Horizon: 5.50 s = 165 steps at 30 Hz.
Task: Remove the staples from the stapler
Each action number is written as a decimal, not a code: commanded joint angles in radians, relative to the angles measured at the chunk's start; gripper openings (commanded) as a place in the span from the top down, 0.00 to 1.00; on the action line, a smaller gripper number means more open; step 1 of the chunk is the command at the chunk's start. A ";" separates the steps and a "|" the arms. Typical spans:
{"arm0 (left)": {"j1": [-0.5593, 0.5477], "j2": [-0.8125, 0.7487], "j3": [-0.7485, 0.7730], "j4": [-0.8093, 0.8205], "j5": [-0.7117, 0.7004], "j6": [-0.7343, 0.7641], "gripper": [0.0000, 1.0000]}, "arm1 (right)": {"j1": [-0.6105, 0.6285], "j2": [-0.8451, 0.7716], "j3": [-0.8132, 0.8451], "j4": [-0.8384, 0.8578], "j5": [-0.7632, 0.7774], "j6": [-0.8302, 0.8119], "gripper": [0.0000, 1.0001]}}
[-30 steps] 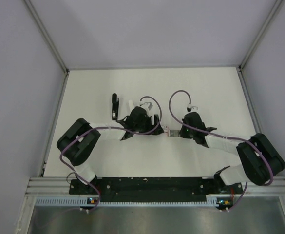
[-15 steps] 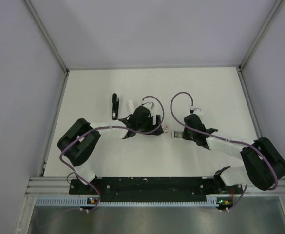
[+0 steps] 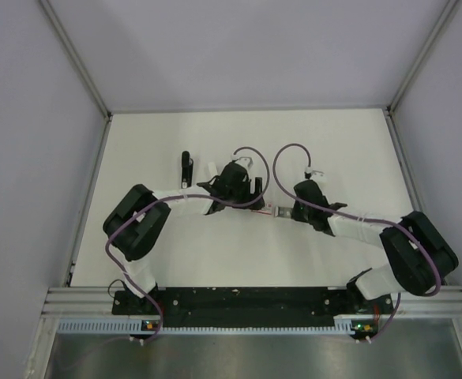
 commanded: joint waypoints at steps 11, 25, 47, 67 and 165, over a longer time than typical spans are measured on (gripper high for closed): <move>0.006 0.068 0.030 -0.042 0.030 0.001 0.16 | 0.000 0.071 0.050 0.058 0.014 0.068 1.00; 0.003 0.100 0.016 0.030 0.082 -0.039 0.18 | 0.000 0.099 0.053 0.083 -0.009 0.071 1.00; -0.026 0.120 0.024 0.038 0.082 -0.057 0.19 | 0.012 0.149 0.073 0.166 -0.095 0.053 1.00; -0.067 0.121 0.040 0.050 0.079 -0.083 0.20 | 0.047 0.204 0.136 0.184 -0.155 0.102 1.00; -0.162 0.213 0.197 -0.128 -0.067 0.010 0.23 | -0.035 -0.155 0.017 -0.120 0.021 -0.031 0.68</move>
